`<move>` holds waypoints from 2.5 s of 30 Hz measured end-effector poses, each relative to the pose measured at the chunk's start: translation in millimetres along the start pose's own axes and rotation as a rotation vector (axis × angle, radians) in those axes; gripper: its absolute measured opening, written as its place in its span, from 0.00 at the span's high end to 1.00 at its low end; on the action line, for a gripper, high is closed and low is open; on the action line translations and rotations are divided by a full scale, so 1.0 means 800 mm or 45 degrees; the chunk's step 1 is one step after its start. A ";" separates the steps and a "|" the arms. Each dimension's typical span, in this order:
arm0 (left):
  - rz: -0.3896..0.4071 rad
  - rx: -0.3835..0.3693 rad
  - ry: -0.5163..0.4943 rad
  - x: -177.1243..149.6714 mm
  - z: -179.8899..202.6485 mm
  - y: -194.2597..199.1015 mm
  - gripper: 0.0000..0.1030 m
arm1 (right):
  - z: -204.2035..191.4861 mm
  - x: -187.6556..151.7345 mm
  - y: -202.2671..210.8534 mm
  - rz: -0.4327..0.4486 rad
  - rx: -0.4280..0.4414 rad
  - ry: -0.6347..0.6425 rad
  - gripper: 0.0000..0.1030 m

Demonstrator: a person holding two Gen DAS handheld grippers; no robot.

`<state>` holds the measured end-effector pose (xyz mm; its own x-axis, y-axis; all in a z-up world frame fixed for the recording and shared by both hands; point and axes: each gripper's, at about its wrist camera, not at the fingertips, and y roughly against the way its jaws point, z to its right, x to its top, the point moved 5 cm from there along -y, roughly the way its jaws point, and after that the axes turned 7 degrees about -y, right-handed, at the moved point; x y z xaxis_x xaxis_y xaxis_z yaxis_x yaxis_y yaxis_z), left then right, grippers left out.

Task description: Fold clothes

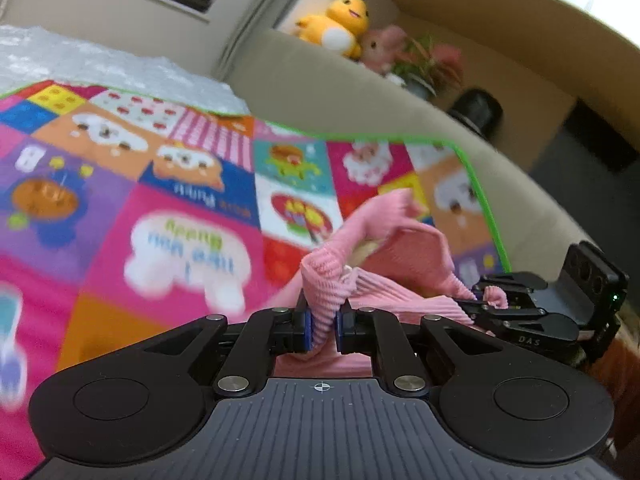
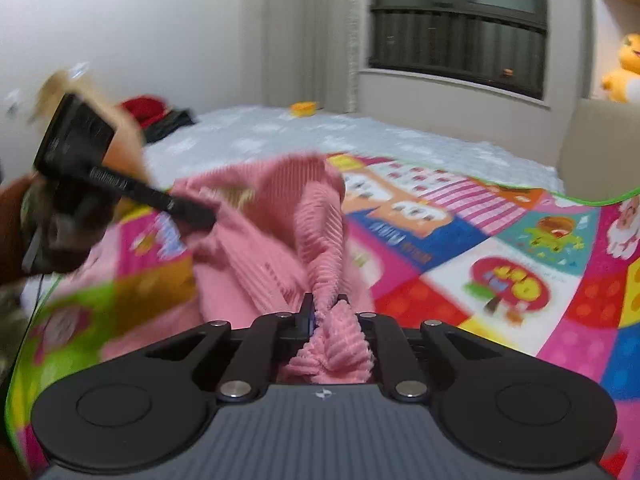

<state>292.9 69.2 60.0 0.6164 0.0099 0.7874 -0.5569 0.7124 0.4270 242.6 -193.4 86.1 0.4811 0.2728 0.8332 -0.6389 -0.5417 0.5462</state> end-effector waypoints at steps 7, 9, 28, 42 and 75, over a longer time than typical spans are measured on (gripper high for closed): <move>-0.148 0.071 0.057 -0.116 0.020 0.039 0.79 | -0.084 -0.134 -0.001 -0.194 -0.079 0.448 0.86; -0.183 0.096 0.081 -0.141 0.016 0.051 0.72 | -0.093 -0.155 0.010 -0.192 -0.118 0.526 0.80; -0.020 0.140 -0.231 -0.119 0.120 0.071 0.18 | 0.032 -0.139 0.064 -0.039 -0.142 -0.723 0.41; -0.175 0.306 -1.005 -0.132 0.259 -0.051 0.07 | 0.025 -0.099 0.034 0.017 0.007 -0.799 0.90; -0.213 0.367 -0.622 -0.037 0.176 -0.098 0.71 | -0.008 -0.120 0.080 0.175 -0.130 -0.431 0.90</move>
<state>239.9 -85.9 65.4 0.4191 -0.4591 0.7833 -0.6455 0.4561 0.6126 152.1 -249.1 41.5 0.5470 -0.0841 0.8329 -0.7596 -0.4680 0.4516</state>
